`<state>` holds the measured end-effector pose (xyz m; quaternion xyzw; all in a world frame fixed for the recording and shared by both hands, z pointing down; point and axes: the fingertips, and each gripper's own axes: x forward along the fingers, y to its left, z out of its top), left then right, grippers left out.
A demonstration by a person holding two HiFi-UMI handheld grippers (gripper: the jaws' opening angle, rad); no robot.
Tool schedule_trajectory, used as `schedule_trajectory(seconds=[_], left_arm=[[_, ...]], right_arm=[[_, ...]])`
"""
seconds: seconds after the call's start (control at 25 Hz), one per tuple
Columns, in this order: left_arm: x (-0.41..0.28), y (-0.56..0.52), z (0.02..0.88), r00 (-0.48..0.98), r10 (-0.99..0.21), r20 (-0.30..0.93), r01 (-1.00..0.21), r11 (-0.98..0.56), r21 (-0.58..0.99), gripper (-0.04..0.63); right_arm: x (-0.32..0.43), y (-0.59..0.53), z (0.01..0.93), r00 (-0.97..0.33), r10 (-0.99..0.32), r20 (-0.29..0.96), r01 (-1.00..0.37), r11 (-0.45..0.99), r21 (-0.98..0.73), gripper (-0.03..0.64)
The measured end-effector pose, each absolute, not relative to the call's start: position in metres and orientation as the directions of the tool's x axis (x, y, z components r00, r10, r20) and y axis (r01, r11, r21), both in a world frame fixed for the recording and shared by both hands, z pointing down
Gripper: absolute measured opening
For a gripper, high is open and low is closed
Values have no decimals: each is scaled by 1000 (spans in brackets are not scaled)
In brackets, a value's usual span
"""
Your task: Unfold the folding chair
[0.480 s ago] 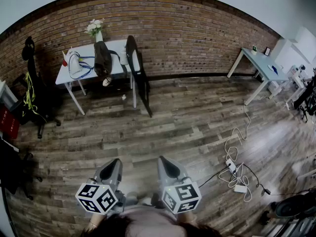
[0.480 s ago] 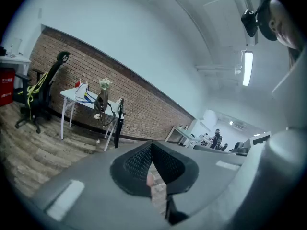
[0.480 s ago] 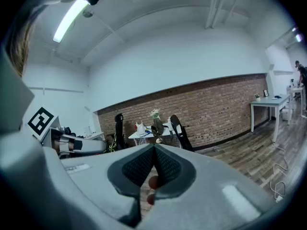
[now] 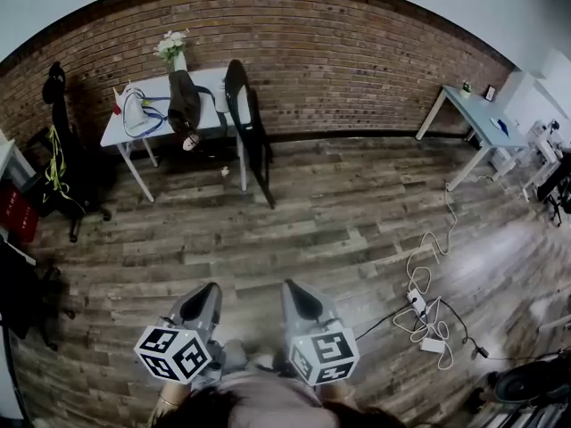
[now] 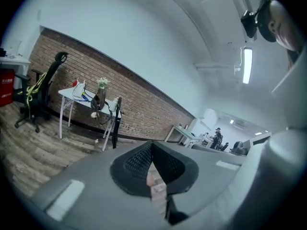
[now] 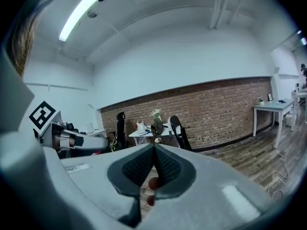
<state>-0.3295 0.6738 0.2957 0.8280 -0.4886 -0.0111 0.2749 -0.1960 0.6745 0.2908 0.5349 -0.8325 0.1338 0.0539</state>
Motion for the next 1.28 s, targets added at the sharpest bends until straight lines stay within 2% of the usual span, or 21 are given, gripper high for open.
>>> schedule_trajectory(seconds=[0.48, 1.28], left_arm=[[-297, 630, 303, 533, -806, 256, -800, -382, 463, -9], [-323, 457, 285, 583, -790, 192, -754, -437, 491, -9]], right_arm=[[-169, 625, 302, -433, -872, 228, -898, 395, -196, -6], [-203, 465, 292, -425, -875, 231, -900, 382, -210, -6]])
